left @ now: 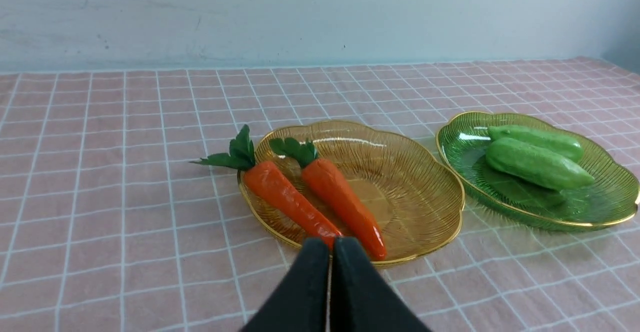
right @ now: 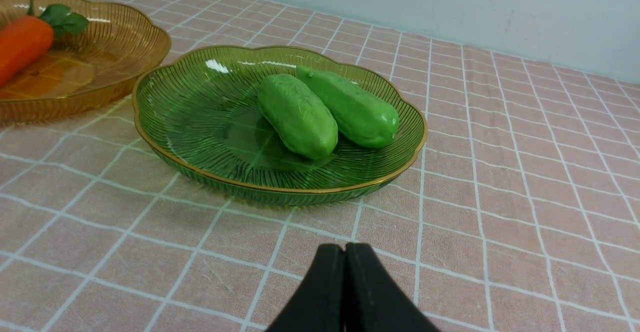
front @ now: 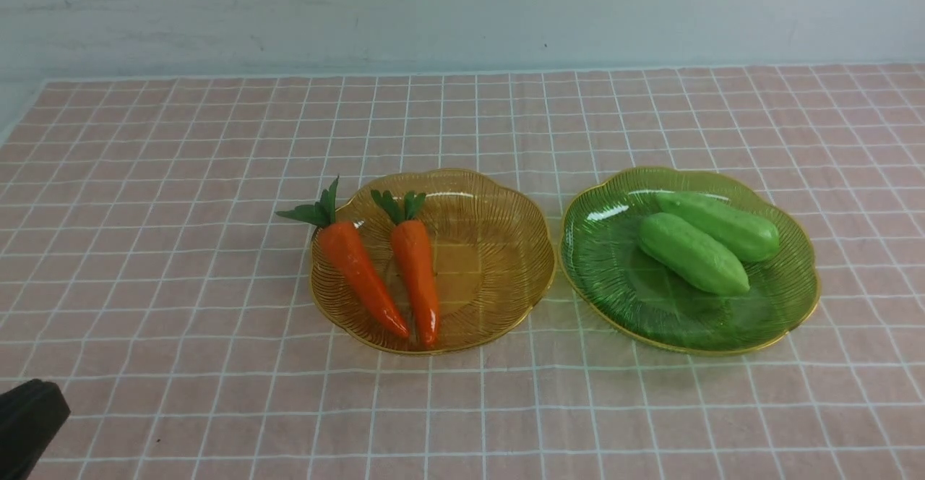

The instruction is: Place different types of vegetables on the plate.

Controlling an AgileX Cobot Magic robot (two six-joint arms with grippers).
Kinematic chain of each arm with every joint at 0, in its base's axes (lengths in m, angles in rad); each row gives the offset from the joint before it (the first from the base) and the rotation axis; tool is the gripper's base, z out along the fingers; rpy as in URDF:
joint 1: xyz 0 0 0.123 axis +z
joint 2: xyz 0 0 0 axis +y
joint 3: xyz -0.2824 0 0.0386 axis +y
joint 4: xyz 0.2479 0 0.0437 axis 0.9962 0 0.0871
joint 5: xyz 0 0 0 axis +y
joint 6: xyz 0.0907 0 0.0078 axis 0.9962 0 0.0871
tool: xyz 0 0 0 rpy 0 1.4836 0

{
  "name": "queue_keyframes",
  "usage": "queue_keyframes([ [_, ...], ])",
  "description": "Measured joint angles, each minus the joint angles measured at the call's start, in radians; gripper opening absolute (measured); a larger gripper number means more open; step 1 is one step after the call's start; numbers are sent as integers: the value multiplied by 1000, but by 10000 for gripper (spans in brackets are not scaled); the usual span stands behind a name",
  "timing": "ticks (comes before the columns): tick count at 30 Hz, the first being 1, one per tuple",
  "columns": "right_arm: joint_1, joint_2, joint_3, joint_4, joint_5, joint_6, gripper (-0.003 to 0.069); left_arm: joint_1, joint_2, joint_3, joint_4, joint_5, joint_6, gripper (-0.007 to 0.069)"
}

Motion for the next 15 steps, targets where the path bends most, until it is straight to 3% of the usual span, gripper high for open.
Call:
queue_keyframes([
  [7, 0, 0, 0, 0, 1, 0, -15, 16, -2, 163, 20, -116, 101, -3],
  [15, 0, 0, 0, 0, 1, 0, -15, 103, -143, 360, 59, -178, 115, -3],
])
